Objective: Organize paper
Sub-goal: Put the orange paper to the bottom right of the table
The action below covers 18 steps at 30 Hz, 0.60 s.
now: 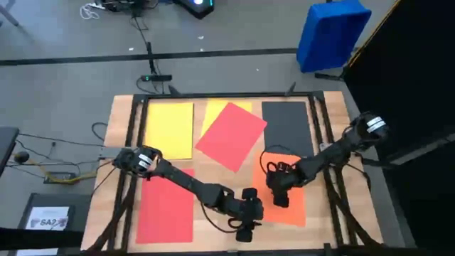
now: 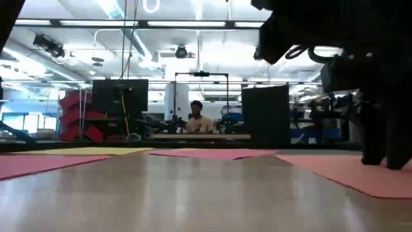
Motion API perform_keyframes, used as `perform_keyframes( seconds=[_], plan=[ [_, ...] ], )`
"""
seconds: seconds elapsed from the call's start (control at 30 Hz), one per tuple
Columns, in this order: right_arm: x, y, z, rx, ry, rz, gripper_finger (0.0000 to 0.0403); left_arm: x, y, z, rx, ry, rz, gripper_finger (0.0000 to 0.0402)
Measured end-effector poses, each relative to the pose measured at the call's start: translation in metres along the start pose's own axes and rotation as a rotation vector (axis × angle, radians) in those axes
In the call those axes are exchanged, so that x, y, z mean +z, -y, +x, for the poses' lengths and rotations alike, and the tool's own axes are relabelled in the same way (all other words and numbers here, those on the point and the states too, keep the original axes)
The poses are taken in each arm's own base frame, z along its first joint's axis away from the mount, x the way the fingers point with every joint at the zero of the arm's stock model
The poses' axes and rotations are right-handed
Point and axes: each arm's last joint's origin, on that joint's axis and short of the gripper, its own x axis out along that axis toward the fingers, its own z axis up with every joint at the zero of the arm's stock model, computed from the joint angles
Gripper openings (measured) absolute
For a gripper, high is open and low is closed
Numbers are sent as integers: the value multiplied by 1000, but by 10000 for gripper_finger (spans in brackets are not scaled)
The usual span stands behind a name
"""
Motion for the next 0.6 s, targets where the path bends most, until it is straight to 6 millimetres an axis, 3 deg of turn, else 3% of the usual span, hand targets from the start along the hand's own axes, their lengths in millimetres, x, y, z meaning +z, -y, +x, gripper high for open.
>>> perform_keyframes(
  seconds=[0.37,0.6],
  plan=[
    [-27,-7,-14,-10,-161,33,190,-3,2,0,1,-21,5,137],
    [-30,-9,-14,-12,-168,32,190,-2,2,0,1,-19,5,137]
  ],
)
